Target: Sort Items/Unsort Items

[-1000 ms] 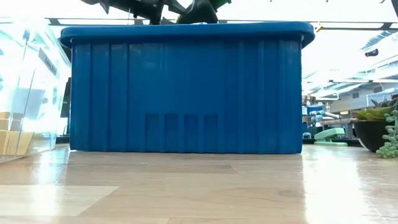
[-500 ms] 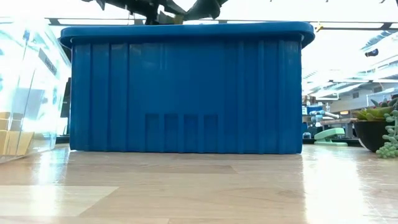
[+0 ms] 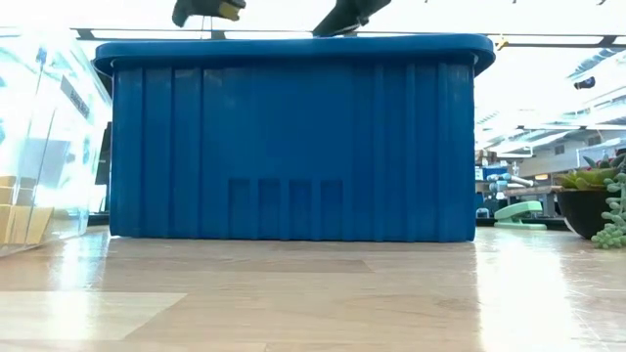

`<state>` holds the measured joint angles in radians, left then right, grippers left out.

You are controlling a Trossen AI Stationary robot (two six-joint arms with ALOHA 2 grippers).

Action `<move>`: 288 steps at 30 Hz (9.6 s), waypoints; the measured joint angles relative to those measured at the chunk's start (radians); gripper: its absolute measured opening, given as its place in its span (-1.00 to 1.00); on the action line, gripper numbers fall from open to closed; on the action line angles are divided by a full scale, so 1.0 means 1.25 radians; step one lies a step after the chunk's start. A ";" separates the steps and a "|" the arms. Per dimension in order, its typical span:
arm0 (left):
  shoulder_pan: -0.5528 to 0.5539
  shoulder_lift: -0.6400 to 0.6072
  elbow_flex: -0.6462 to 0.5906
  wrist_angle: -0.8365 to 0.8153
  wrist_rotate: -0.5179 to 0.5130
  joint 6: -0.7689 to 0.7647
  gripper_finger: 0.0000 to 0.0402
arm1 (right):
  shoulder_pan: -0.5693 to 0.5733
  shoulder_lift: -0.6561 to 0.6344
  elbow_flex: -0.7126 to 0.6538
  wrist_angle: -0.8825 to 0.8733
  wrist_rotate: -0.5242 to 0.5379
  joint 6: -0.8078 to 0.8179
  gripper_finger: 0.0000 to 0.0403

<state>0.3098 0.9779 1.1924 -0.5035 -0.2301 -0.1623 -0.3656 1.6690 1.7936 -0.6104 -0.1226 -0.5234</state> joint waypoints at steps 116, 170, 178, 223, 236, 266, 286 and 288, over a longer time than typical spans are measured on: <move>-0.687 -0.023 0.028 -0.578 -0.345 -0.818 0.19 | -0.200 0.533 0.154 -0.081 -0.105 -0.151 0.41; -0.450 0.166 0.027 -0.063 -0.419 0.513 0.19 | -0.065 0.361 0.333 -0.410 -0.561 0.000 -0.37; -0.389 0.238 0.027 -0.044 -0.356 0.589 0.19 | -0.002 0.361 0.333 -0.407 -0.585 0.028 -0.37; -0.475 0.067 0.029 -0.371 -0.216 -0.320 -0.29 | -0.130 0.205 0.333 -0.429 -0.420 0.033 0.41; -0.543 0.051 0.001 -0.700 0.133 -0.713 -0.31 | -0.142 0.311 0.327 -0.333 -0.412 0.033 0.39; -0.588 0.049 0.096 -0.696 0.038 -0.816 -0.04 | -0.093 0.492 0.327 -0.147 -0.097 -0.252 0.25; -0.187 0.200 0.221 -0.283 -0.293 -0.147 -0.04 | -0.103 0.032 0.328 -0.403 -0.048 -0.050 0.14; -0.125 0.246 0.221 -0.239 -0.208 -0.122 -0.04 | -0.103 0.007 0.328 -0.432 0.003 -0.020 0.12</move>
<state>0.1530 1.2859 1.4689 -0.8026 -0.4901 -0.3145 -0.4938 1.6781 2.2038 -1.1508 -0.1185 -0.5484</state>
